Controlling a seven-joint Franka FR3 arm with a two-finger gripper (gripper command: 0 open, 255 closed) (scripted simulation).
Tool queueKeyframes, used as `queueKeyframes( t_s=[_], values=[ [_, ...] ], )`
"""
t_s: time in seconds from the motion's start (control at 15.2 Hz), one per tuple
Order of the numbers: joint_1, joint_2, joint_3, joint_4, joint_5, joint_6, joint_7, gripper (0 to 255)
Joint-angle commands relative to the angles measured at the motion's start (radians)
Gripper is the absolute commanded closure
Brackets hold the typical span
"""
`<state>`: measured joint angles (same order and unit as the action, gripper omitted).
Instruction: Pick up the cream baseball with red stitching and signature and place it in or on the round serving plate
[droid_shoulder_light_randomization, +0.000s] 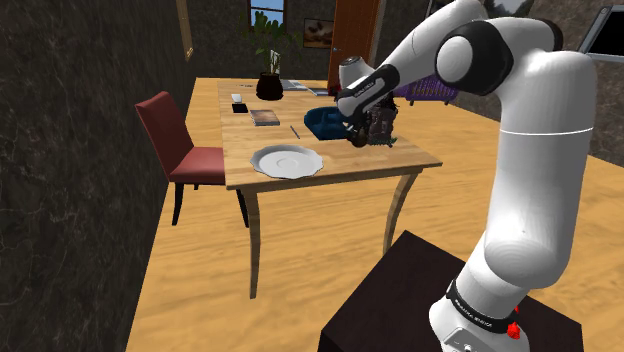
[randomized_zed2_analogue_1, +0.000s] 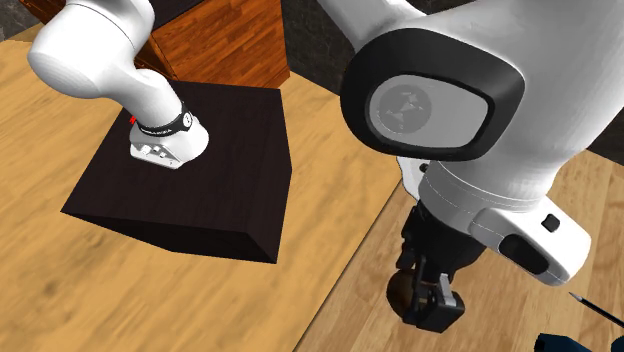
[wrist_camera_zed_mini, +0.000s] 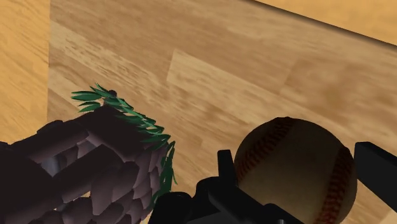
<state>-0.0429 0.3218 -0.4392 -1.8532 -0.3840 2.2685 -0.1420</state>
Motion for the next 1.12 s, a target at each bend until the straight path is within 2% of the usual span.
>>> queueKeyframes(
  t_s=[0.0,0.2,0.66,1.06],
  values=[
    [0.002,-0.011,0.000,0.011,0.001,-0.021,-0.007,255],
    [0.004,-0.029,0.000,0.029,0.002,-0.054,-0.019,255],
    [0.098,0.019,0.051,0.117,0.010,-0.154,0.099,255],
    [0.166,0.095,0.094,0.246,0.033,-0.251,0.180,255]
  ],
)
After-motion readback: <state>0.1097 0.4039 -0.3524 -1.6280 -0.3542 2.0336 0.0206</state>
